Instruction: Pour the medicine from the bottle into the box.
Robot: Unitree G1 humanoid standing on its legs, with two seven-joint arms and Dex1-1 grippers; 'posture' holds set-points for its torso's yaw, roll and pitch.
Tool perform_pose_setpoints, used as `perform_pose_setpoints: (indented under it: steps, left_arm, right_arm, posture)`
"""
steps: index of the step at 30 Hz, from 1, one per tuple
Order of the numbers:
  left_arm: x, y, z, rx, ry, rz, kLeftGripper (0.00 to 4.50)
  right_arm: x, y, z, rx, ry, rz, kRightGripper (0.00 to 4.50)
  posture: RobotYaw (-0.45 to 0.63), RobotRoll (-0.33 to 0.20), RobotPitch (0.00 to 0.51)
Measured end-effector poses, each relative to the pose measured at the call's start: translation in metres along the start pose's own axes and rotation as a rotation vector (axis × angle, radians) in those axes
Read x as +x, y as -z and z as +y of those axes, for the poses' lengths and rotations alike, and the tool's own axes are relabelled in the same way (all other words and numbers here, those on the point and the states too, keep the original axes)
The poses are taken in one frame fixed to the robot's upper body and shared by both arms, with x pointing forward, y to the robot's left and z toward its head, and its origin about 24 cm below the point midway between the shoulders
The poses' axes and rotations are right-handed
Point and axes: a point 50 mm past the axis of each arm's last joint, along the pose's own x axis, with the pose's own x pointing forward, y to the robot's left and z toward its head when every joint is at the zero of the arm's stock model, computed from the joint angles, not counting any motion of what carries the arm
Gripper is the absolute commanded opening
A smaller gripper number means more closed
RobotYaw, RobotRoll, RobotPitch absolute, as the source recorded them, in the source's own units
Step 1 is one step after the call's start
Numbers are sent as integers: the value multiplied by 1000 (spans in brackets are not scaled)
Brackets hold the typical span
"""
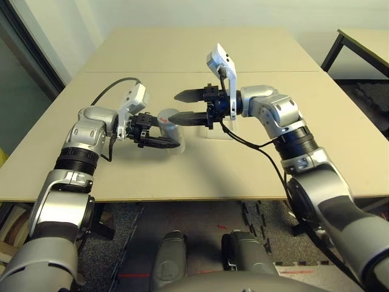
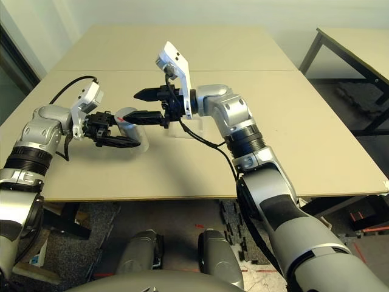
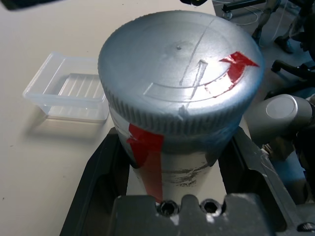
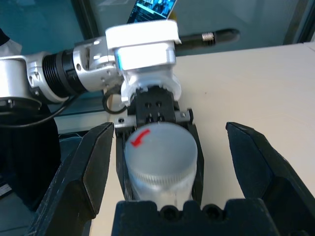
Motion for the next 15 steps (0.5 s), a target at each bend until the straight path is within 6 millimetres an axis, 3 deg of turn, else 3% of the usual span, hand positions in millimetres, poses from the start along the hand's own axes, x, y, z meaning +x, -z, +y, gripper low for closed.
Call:
perform_pose_setpoints:
  steps: [7, 15]
  left_arm:
    - [1, 0, 1, 1, -6, -1, 2793]
    - [2, 0, 1, 3, -5, -6, 2793]
  right_arm:
    - [13, 0, 2, -7, -22, 14, 4500]
    - [22, 14, -2, 8, -13, 42, 4500]
  posture:
    - [5, 0, 12]
    - [12, 0, 15]
